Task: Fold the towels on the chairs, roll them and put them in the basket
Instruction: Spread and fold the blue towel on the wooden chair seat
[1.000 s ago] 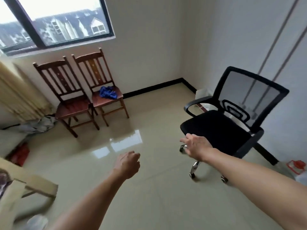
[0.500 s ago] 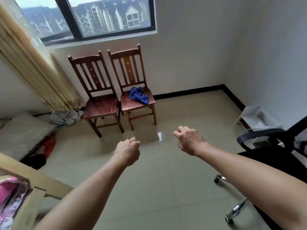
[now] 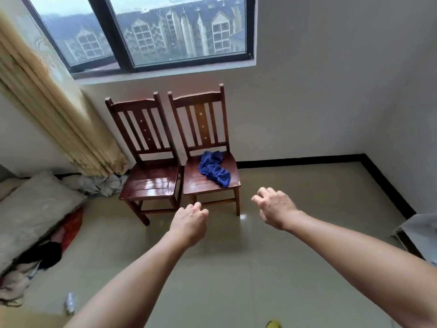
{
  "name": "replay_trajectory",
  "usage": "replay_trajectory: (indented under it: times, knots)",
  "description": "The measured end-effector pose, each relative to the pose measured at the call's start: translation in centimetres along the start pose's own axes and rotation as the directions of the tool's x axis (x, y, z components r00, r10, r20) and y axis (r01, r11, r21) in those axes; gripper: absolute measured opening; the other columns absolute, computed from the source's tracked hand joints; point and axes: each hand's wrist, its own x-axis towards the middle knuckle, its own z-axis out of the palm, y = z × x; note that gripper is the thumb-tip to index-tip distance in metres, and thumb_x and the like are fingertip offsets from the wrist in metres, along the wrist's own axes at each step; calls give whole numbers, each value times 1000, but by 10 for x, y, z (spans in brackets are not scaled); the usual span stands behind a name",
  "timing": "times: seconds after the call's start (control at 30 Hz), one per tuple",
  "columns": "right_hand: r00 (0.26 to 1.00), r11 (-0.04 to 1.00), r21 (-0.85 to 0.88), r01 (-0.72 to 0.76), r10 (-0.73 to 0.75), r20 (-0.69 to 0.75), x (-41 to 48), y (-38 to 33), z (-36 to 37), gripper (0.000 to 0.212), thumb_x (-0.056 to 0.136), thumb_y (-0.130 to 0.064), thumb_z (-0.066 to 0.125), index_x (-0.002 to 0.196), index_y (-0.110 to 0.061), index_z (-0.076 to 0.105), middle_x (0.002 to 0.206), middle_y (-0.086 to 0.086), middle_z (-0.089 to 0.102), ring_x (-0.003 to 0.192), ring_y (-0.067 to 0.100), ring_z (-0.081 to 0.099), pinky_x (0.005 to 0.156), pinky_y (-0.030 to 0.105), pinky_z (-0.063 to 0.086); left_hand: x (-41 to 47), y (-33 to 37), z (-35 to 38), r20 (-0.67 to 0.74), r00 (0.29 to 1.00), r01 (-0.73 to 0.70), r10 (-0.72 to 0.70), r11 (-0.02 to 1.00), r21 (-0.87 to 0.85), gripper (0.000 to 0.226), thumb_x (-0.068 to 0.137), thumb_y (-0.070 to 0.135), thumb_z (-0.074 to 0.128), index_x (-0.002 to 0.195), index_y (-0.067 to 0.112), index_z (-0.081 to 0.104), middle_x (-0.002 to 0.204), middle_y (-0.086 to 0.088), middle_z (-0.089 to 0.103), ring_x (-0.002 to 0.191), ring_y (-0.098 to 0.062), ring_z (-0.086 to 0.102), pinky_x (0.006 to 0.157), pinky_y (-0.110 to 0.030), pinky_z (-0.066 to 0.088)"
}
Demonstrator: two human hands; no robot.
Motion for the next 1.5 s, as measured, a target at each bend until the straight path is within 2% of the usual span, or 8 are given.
replay_trajectory:
  times: [0.13,0.3,0.4,0.67,0.87,1.17,1.33,1.5]
  knots:
    - [999,999,-3,37,-36,30,77,30,-17,41,89,-21,47,130,-20,47,122,6,48,110,25,49,84,36,43,57,-22,-11,7,998,63,-63,996,-56,16,90,26,43,98,18,56,106,-4,52,102,-26,54,74,-35,38]
    - [990,990,1,138,-138,29,188,38,-15,32,88,-19,46,119,-19,50,117,6,49,106,25,51,80,35,42,130,-71,0,68,986,156,-150,983,-96,19,90,29,43,99,17,55,109,-5,51,106,-26,53,79,-37,39]
    - [986,987,1,160,-160,43,254,39,-1,30,90,-21,47,120,-19,50,118,6,50,106,26,51,80,36,43,187,-106,14,120,982,156,-145,984,-86,22,90,28,45,105,16,55,111,-6,50,107,-26,53,81,-37,41]
    - [993,997,80,1,-10,120,400,58,22,33,87,-21,48,120,-21,49,116,4,49,104,26,51,76,36,43,339,-195,31,152,985,102,-83,988,-120,24,92,30,44,109,16,55,112,-7,51,108,-28,54,80,-37,43]
    - [970,985,157,-69,30,240,469,74,58,32,88,-22,48,120,-22,49,115,3,48,104,25,52,74,35,41,412,-224,58,266,963,102,-47,975,-198,25,92,32,44,108,15,55,112,-8,53,108,-28,55,81,-39,45]
    - [903,966,250,-71,-44,428,596,82,172,33,88,-27,49,120,-19,49,116,5,48,108,27,52,75,37,46,505,-261,154,469,874,278,-129,923,-265,25,92,35,45,108,20,58,110,-3,55,106,-26,58,82,-35,46]
    - [873,951,293,-102,-55,485,652,84,237,38,88,-26,51,125,-19,49,116,8,50,107,31,55,78,40,48,559,-263,218,569,792,488,-221,789,-373,24,89,34,50,105,20,62,112,-3,62,105,-27,59,82,-33,45]
    - [889,891,376,-256,64,453,686,81,294,39,88,-27,55,126,-19,52,121,9,54,107,34,58,78,39,48,596,-253,291,659,714,640,-235,601,-479,22,86,32,55,101,21,66,105,-1,68,99,-24,61,79,-30,47]
